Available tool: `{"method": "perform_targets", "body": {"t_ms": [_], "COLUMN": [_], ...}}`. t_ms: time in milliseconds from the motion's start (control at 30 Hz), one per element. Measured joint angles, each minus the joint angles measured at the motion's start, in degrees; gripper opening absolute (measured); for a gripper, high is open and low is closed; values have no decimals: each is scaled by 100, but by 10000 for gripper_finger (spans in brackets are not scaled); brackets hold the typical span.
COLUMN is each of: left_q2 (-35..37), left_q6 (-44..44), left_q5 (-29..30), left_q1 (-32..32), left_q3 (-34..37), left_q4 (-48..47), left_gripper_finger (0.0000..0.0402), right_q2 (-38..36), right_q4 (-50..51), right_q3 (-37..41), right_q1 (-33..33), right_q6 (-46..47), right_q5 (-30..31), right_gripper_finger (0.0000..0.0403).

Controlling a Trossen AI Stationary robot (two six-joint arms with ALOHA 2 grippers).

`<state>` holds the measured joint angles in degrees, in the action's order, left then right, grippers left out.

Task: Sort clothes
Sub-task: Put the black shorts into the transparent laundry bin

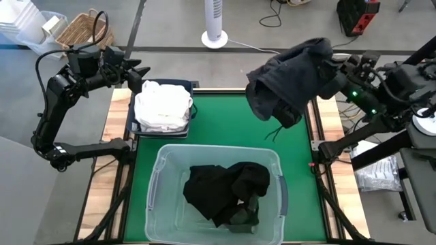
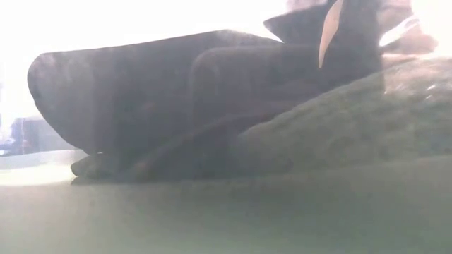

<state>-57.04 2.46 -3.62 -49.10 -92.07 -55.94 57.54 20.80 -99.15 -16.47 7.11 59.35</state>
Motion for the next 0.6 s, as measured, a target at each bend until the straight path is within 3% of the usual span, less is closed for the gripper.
{"method": "perform_targets", "body": {"t_ms": [300,600], "left_q2": [0,0], "left_q6": [0,0], "left_q5": [0,-2], "left_q1": [-2,0], "left_q3": [0,0], "left_q4": [64,70], "left_gripper_finger": [210,210], "right_q2": [173,846], "right_q4": [-1582,-1722], "right_q3": [-114,-1056], "right_q1": [2,2], "right_q6": [-796,-1001], "right_q5": [-1485,-2344], "right_gripper_finger": [44,44]}}
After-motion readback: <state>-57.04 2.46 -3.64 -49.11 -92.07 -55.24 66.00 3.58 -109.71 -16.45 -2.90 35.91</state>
